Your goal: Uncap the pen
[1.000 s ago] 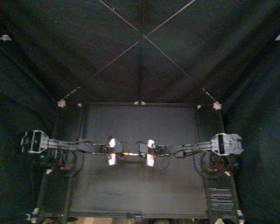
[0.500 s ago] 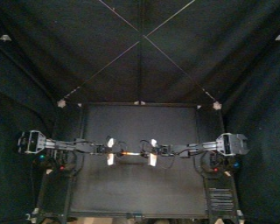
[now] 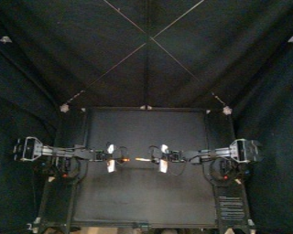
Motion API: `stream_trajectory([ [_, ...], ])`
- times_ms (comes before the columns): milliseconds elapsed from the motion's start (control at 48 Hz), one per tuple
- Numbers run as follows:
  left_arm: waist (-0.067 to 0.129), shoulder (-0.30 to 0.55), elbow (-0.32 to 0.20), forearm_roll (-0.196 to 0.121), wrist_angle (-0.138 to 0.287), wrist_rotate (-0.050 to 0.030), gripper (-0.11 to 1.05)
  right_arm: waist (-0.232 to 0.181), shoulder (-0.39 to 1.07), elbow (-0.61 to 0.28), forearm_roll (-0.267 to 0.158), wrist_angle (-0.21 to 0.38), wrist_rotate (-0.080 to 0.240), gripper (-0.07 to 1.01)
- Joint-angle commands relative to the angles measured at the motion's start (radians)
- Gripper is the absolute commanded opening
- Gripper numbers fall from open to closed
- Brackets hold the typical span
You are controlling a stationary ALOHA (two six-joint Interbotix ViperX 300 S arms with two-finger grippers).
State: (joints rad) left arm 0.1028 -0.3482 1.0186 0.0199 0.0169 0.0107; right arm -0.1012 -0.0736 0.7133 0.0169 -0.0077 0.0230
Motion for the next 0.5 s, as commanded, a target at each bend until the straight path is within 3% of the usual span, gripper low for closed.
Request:
stream_trajectory([
  [21,0.006,-0.032,-0.002,-0.002,-0.009,0.0,0.39,-0.005,-0.048,-0.005,0.002,-0.008,-0.002,0.41],
  [500,0.012,-0.086,0.028,-0.002,-0.009,0.0015,0.39,-0.005,-0.061,0.003,0.008,-0.008,-0.002,0.41],
])
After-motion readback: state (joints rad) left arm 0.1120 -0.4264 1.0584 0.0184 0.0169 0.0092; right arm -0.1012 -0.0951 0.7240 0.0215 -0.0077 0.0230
